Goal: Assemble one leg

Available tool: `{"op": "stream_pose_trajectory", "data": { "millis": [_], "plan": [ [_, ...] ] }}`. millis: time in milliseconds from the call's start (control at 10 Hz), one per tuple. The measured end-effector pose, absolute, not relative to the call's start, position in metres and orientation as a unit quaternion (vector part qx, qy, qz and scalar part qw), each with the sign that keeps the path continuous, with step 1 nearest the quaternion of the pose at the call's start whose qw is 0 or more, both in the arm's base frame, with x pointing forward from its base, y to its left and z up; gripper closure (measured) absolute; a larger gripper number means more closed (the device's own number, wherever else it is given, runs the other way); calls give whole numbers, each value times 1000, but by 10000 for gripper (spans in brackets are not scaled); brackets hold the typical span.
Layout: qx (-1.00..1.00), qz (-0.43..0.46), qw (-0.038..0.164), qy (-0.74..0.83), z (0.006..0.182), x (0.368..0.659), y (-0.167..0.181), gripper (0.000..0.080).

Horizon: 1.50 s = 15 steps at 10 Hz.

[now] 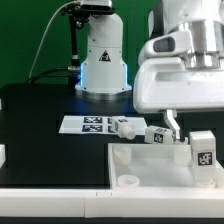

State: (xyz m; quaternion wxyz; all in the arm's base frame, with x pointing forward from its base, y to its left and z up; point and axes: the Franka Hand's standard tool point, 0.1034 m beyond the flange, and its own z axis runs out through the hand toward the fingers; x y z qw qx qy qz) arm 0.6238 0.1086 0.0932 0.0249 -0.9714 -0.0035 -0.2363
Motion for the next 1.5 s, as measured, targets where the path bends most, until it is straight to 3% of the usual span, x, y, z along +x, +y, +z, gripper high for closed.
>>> {"op": "stream_pose_trajectory", "data": {
  "millis": [600, 900, 1000, 1100, 1200, 1300, 1500],
  "plan": [
    [-998, -19, 59, 10, 91, 633, 112, 151],
    [-998, -20, 59, 23, 87, 640, 114, 151],
    [-998, -20, 59, 29, 86, 640, 114, 258],
    [-998, -20, 59, 33, 86, 640, 114, 258],
    [-997, -19, 59, 56, 86, 640, 114, 440],
    [-994, -17, 59, 88, 86, 640, 112, 505],
    [-987, -13, 59, 147, 85, 640, 110, 505]
  ]
}}
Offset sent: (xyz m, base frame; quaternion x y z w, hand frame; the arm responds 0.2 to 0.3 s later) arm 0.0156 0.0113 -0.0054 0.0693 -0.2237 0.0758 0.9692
